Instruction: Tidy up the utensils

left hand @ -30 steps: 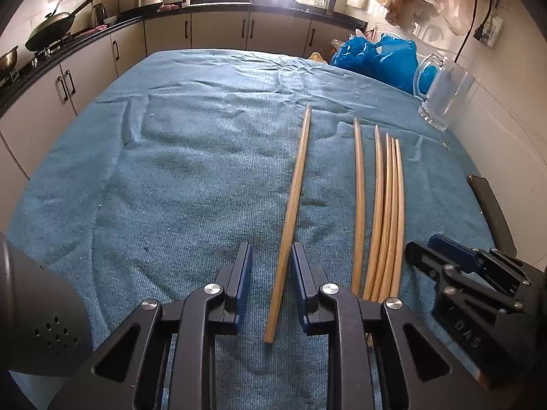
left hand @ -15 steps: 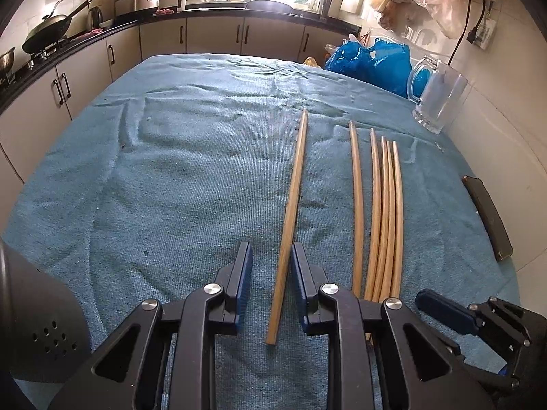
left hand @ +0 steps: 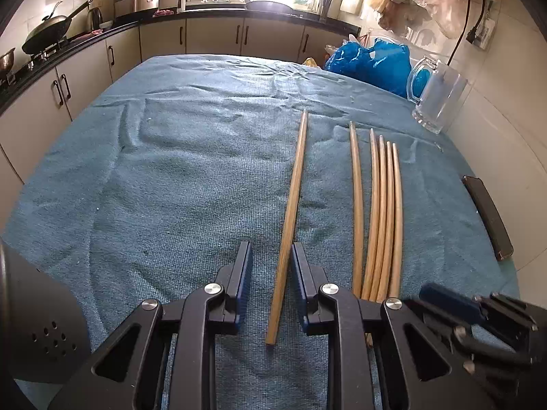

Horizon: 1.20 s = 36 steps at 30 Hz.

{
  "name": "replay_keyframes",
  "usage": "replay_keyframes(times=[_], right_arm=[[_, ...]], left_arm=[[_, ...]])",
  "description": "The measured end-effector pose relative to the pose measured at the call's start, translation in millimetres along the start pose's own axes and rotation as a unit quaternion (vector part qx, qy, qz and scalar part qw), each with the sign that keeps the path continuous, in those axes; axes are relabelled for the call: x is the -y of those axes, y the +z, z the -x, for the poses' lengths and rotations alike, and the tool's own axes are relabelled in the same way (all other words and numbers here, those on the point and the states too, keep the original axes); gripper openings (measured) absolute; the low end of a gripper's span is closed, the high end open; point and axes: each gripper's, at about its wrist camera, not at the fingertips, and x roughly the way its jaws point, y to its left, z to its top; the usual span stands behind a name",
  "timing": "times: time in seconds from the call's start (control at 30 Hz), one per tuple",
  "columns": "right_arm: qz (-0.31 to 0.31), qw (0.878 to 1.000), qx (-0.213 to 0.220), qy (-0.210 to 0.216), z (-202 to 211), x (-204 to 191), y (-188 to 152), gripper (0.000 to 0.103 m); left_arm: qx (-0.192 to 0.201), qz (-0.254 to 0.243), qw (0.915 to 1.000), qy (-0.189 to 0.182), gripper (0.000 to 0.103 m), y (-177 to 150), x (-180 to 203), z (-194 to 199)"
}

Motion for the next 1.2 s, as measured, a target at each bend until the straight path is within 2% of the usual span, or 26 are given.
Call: replay_keyframes(times=[0.1, 0.23, 0.33, 0.4, 0.47, 0.57, 0.63, 0.67, 0.8, 0.9, 1.07, 1.2], right_arm=[[0.036, 0.999, 0.005, -0.003, 2.8, -14.4, -12.1, 0.036], [0.076, 0.996, 0.010, -0.034, -6.0, -27.8, -17.0, 0.038], [0.050, 0.996, 0.018, -0.078, -6.9, -15.6, -13.7, 0.037], [0.012, 0.996, 0.019, -0.084, -1.2, 6.3, -14.2, 0.037], [-0.019, 0.993, 0.018, -0.113, 5.9, 29.3, -15.8, 0.037], [-0.041, 0.994, 0.019, -0.101, 12.4, 47.9, -14.5, 0.037], [-0.037, 0.994, 0.023, -0.098, 13.8, 50.8, -6.9, 0.037], [-0.029, 0.995, 0.024, -0.095, 11.7, 50.0, -1.4, 0.037], [-0.008, 0.994, 0.007, -0.110, -9.4, 44.7, 15.0, 0.037], [0.005, 0.992, 0.000, -0.126, -13.7, 38.8, 20.4, 0.008], [-0.012, 0.994, -0.014, -0.106, 1.9, 48.9, 1.8, 0.008], [-0.017, 0.996, -0.034, -0.083, 35.0, 57.2, -43.8, 0.008]], left_arm=[[0.005, -0.002, 1.0000, 0.001, 0.022, -1.0, 0.9, -0.1], [0.006, -0.002, 1.0000, 0.001, 0.022, -1.1, 0.1, -0.3], [0.005, 0.002, 1.0000, -0.006, 0.022, -0.8, -1.3, -0.7], [0.005, 0.004, 0.9999, -0.010, 0.022, -0.8, -2.8, -0.6], [0.005, 0.005, 0.9999, -0.010, 0.022, -1.1, -3.7, -0.2], [0.006, 0.003, 1.0000, -0.006, 0.022, -1.8, -3.5, -0.1], [0.003, -0.006, 0.9999, 0.008, 0.016, -1.3, -1.6, -0.5], [0.001, -0.008, 0.9998, 0.017, 0.009, -1.1, -1.5, -0.5], [-0.017, 0.000, 0.9998, 0.010, 0.006, 0.0, -6.6, 1.6], [-0.038, 0.019, 0.9991, -0.003, 0.006, -2.8, -13.8, 6.4], [-0.073, 0.049, 0.9956, -0.034, 0.006, -24.1, -23.6, 25.3], [-0.101, 0.067, 0.9901, -0.071, 0.006, -57.6, -31.8, 51.0]])
